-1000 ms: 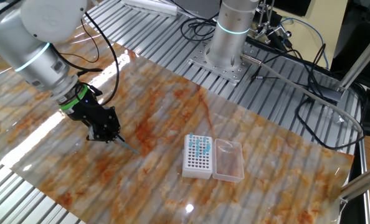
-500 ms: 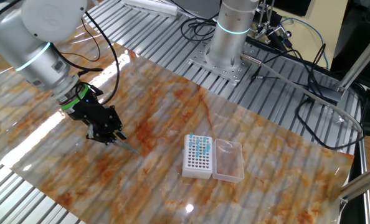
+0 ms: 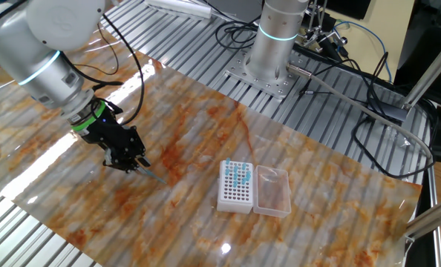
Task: Insert a medium pipette tip into the holder for medium pipette tips
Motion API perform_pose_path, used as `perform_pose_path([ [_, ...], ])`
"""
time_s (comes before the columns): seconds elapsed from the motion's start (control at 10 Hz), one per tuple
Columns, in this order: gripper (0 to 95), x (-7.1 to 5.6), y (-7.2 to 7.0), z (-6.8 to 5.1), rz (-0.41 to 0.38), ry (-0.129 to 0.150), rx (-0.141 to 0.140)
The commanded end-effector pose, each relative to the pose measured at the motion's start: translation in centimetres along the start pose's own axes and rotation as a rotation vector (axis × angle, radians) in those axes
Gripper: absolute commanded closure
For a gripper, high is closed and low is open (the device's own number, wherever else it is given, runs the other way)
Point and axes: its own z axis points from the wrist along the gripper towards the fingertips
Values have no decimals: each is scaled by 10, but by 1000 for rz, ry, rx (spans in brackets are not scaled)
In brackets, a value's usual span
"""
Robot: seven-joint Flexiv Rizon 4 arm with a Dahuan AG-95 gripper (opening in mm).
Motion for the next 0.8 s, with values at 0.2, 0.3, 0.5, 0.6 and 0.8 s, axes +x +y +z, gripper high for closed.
perform_pose_path([
  [0.2,760,-1,1,-1,5,5,3],
  [0.3,760,-1,1,-1,10,6,5],
  [0.5,760,-1,1,-1,21,5,7],
  [0.6,760,-1,1,-1,24,4,7],
  [0.8,760,-1,1,-1,32,4,4],
])
